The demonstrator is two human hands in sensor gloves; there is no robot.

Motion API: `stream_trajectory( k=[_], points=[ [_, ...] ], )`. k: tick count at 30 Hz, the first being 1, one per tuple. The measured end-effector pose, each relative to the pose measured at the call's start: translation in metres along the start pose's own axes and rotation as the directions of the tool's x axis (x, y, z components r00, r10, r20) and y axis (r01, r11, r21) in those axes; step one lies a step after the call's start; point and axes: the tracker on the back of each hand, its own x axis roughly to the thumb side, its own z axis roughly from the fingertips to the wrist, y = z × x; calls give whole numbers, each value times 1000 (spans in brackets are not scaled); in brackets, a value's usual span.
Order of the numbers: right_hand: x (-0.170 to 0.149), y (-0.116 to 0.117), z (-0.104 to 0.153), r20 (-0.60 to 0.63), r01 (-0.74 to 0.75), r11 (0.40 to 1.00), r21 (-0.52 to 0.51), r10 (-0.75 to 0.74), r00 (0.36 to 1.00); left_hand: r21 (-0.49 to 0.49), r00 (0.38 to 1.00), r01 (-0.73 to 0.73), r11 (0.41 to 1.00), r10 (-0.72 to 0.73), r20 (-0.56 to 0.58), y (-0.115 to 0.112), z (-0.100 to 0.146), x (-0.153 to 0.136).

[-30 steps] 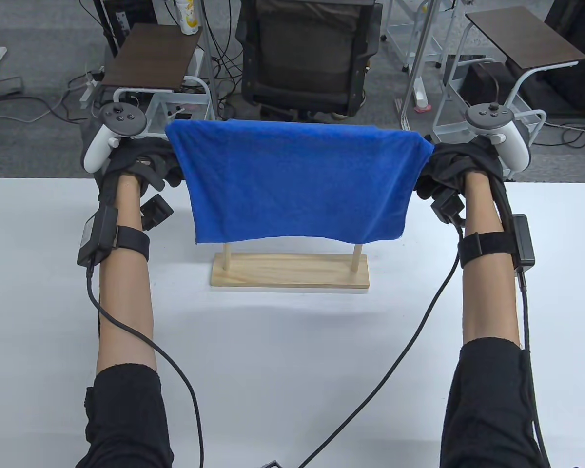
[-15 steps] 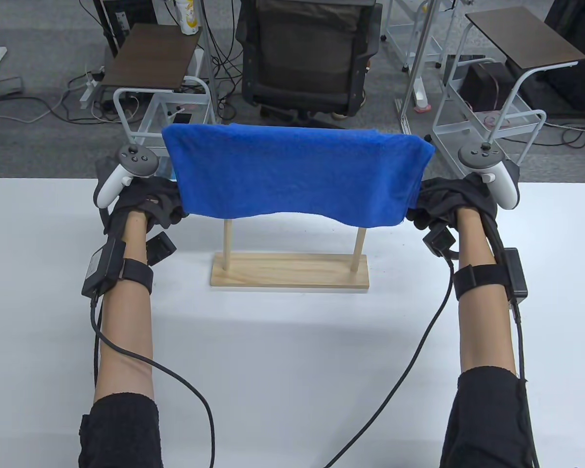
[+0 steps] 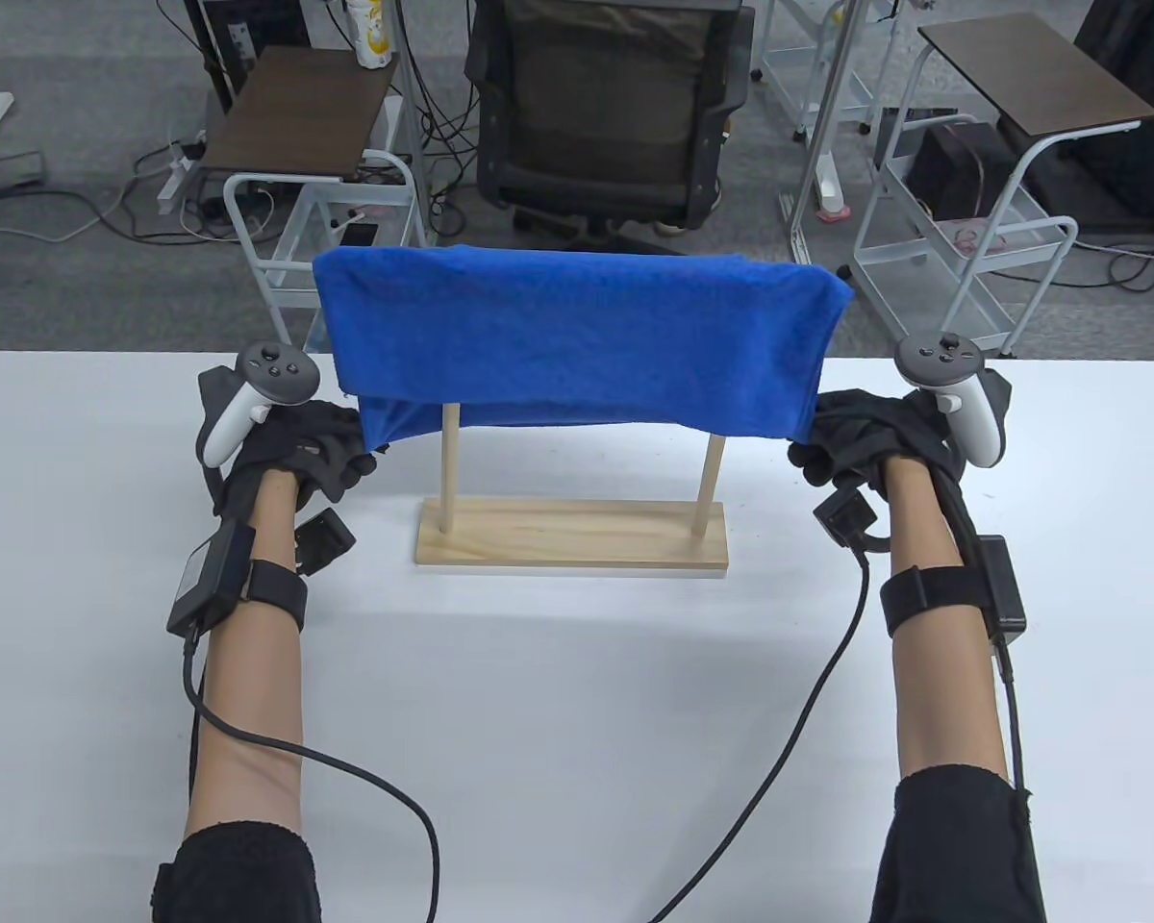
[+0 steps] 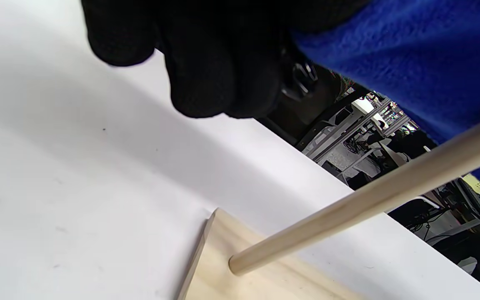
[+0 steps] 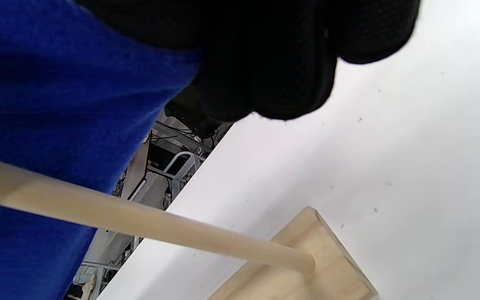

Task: Drape square towel over desktop hanging rack bar

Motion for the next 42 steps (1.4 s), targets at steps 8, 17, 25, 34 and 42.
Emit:
stream_trajectory(
  k=[8,17,25,34,42],
  points=[
    [-7,9,11,22,51,998,-40,-50,999,29,997,-73,997,72,24,-11,10,-3],
    [-16,10,51,127,8,967,-254,25,992,261,997,-31,965,11,78,-14,52,-14],
    [-11,29,103,246,-214,867,-449,351,904,346,962,197,917,-249,113,-33,95,-17],
    [-35,86,127,222,-488,748,-450,623,750,384,854,452,805,-515,75,-85,122,-28],
    [-56,130,140,254,-582,712,-394,693,675,387,784,537,750,-613,100,-120,144,-28]
  ],
)
